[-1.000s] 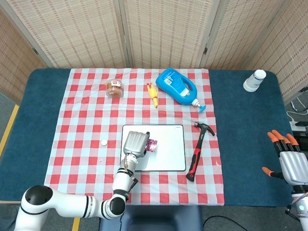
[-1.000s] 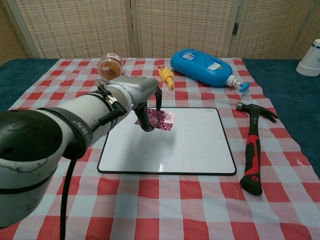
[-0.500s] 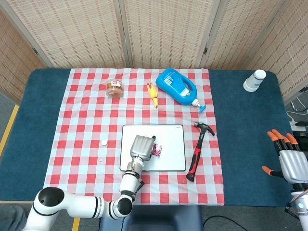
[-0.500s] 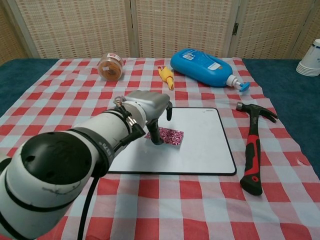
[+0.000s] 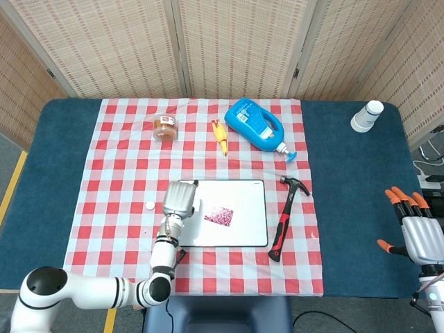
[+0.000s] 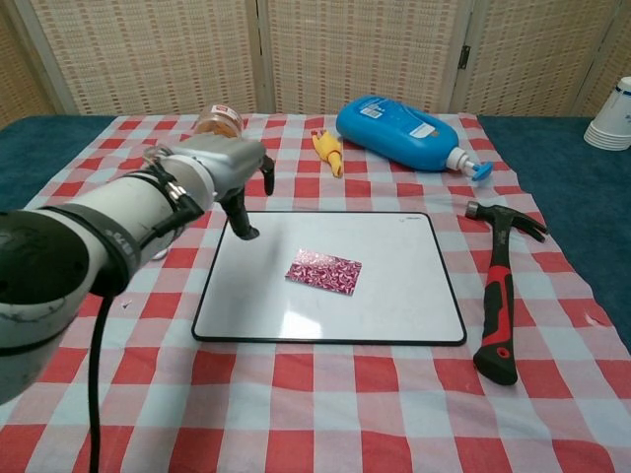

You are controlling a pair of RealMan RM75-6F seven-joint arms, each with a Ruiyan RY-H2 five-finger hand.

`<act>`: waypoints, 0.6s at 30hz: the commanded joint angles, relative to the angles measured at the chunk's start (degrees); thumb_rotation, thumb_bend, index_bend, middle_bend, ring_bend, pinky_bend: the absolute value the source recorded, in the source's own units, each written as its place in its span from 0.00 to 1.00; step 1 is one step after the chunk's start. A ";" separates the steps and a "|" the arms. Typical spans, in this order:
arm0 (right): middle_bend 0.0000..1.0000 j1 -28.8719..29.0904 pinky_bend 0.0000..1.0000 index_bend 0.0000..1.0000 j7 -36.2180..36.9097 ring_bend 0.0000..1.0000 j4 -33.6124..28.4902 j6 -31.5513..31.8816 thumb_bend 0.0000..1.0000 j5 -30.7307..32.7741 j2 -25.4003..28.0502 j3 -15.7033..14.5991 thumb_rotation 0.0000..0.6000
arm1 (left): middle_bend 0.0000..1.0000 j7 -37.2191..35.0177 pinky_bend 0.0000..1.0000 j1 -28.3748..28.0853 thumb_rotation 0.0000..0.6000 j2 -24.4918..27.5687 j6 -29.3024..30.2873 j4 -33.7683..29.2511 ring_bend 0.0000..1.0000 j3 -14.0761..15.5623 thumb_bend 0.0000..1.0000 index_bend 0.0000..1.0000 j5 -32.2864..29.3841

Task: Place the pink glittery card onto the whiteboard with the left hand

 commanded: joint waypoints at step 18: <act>0.00 -0.07 0.00 0.00 -2.04 0.00 -0.24 0.67 0.00 -0.59 -0.88 -0.37 1.00 | 0.99 -11.16 1.00 9.26 1.00 7.21 -3.37 0.30 1.00 6.51 0.30 0.37 4.67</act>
